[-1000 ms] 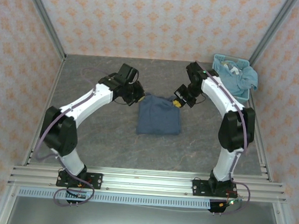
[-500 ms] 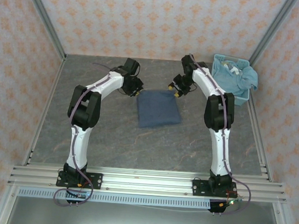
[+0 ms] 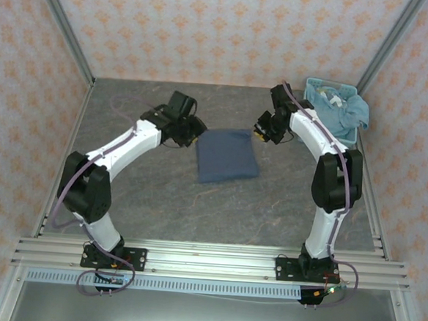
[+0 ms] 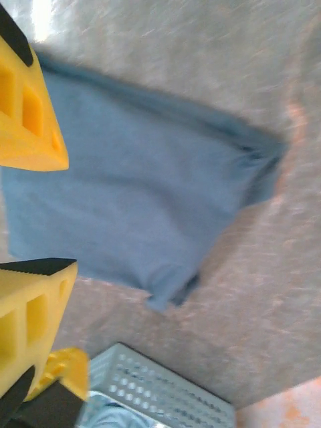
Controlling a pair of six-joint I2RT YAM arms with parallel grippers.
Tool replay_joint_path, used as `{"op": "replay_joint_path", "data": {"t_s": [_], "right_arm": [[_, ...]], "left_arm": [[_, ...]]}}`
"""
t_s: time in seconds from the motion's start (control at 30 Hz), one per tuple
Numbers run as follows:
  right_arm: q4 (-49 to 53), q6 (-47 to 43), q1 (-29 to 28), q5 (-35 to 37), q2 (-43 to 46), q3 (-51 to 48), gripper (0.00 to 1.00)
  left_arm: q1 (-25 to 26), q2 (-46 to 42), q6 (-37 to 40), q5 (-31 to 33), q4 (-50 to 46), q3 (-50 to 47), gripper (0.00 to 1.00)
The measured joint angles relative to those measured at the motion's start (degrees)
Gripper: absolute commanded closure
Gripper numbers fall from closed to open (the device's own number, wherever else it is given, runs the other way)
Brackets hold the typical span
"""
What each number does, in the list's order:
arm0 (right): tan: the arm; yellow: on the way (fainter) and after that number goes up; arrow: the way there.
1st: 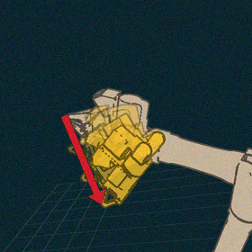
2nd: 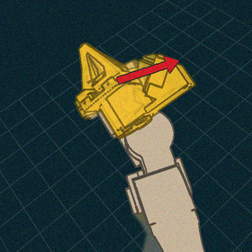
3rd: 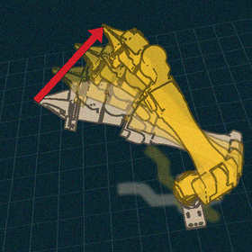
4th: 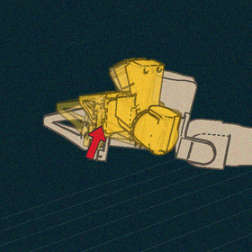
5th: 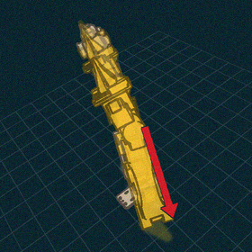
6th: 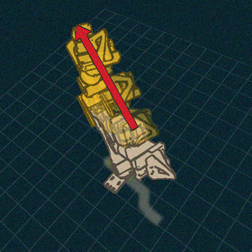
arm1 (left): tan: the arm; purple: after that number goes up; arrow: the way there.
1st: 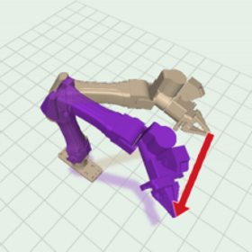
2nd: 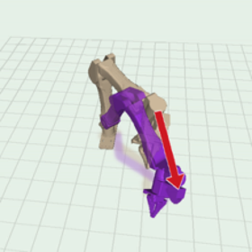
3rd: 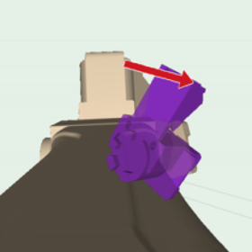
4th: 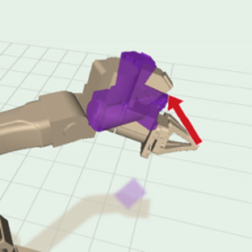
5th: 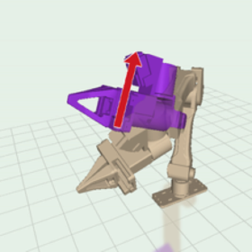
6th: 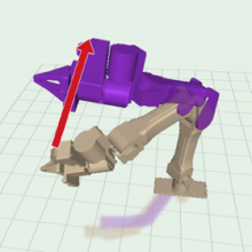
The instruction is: Fold and stack the t-shirts
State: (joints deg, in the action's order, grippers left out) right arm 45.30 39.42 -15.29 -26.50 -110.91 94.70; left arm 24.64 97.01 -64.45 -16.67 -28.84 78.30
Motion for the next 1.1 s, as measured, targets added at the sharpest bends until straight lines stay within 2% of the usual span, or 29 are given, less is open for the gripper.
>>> {"op": "replay_joint_path", "data": {"t_s": [0.1, 0.23, 0.43, 0.63, 0.83, 0.93, 1.1], "right_arm": [[-2.01, 0.17, -0.28, -1.29, -3.23, 1.64, 0.95], [-2.89, 0.63, -0.96, -2.03, -10.34, 5.64, 0.95], [-1.62, 1.01, -1.38, -1.97, -20.2, 15.67, 0.95], [0.48, 1.09, -1.07, -1.33, -24.57, 22.62, 0.96], [2.56, 1.25, -0.48, -1.36, -26.51, 24.2, 0.96], [2.36, 1.09, -0.42, -1.05, -25.81, 23.04, 0.88], [0.48, 0.66, -0.42, 1.64, -16.72, 13.94, 0.72]], "left_arm": [[3.41, 1.99, -3.72, -1.2, 2.38, -2.95, 0.67], [5.38, 7.39, -7.37, -2.45, 5.33, -3.19, 0.68], [5.49, 12.66, -8.15, -2.16, 5.6, -2.6, 0.69], [5.27, 15.15, -7.26, -0.24, 4.68, -2.32, 0.69], [5.27, 13.4, -4.48, 4.09, 1.01, -1.42, 0.55], [5.35, 8.61, -4.33, 5.49, -0.72, -1.46, 0.53], [7.85, -1.03, -9.31, 5.2, 1.16, -4.11, 0.36]]}}
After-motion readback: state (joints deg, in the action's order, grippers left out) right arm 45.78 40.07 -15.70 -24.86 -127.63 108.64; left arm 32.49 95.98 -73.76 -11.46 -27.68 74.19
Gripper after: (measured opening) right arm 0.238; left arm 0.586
